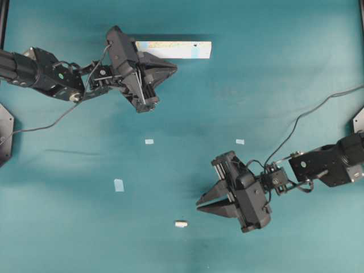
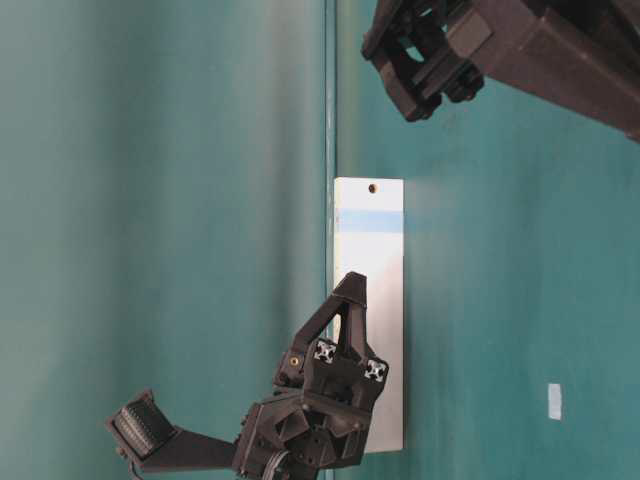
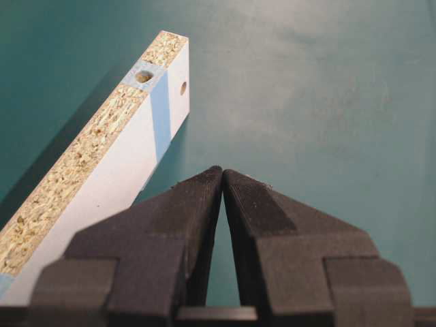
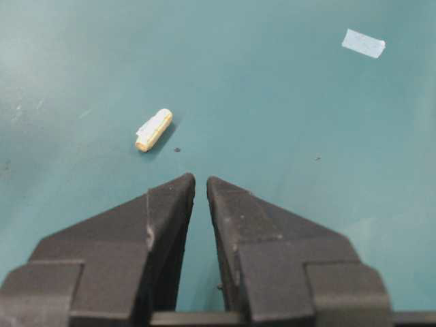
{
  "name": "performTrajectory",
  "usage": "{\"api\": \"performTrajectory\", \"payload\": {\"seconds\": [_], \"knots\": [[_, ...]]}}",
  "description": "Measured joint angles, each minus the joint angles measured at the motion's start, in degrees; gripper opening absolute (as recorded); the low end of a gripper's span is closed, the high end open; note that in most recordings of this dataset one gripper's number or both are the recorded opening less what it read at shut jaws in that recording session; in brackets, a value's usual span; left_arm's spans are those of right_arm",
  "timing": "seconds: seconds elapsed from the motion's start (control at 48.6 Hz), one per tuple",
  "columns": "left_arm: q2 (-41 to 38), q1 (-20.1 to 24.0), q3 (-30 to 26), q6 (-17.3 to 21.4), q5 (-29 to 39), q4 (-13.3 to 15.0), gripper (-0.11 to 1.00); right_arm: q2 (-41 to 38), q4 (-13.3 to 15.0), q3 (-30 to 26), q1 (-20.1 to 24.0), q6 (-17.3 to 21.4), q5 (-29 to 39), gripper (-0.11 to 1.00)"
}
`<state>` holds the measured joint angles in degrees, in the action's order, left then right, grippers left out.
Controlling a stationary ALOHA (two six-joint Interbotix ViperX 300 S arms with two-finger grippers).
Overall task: Move the wooden board into place and insert the rod into its hole.
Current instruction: 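Lower the left gripper over the end of the white board and close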
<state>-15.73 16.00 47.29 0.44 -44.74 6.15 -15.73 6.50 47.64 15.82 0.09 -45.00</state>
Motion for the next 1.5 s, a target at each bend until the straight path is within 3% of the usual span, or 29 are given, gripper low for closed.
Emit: {"api": "performTrajectory", "payload": {"seconds": [0.041,0.103,0.165,0.309,0.391,0.432,0.597,0.659,0.741,0.782,1.111,1.502], "knots": [[0.5,0.0,-0.1,-0.1,1.1,-0.2,0.13,0.1,0.0,0.0,0.1,0.3,0.1,0.22],[1.8,-0.1,-0.5,-0.1,4.7,-1.2,0.02,0.5,0.0,-0.3,0.3,0.4,1.1,0.09],[3.3,-0.3,-1.5,-0.1,8.8,-1.8,0.0,1.3,0.0,-1.1,0.4,0.6,2.5,0.01],[6.5,-0.4,-4.0,0.4,18.6,-2.1,0.01,5.2,0.5,-3.1,0.9,0.7,9.1,0.01],[8.3,-0.4,-4.7,0.9,22.9,-2.2,0.02,7.5,1.6,-3.9,1.5,0.6,13.2,0.12],[9.2,-0.4,-4.8,1.1,24.5,-2.2,0.09,8.3,1.8,-4.0,1.8,0.6,14.4,0.21],[12.0,-0.4,-4.7,2.0,28.9,-2.2,0.53,9.7,2.0,-4.0,2.5,0.8,17.4,0.7],[12.7,-0.4,-4.5,2.4,29.9,-2.2,0.7,9.8,2.0,-4.1,2.7,0.8,17.8,0.81],[13.4,-0.5,-4.0,3.5,30.9,-2.3,0.85,9.8,2.0,-4.3,3.2,0.8,18.0,0.8],[13.5,-0.5,-4.0,4.1,31.4,-2.2,0.88,9.8,1.9,-4.4,3.3,0.8,18.2,0.8],[14.1,0.7,-3.5,11.2,33.7,-2.2,0.91,9.8,2.0,-6.0,3.7,0.8,22.3,0.81],[14.2,5.0,-3.5,15.5,34.4,-2.2,0.91,9.8,1.8,-6.9,3.8,0.8,24.7,0.8]]}}
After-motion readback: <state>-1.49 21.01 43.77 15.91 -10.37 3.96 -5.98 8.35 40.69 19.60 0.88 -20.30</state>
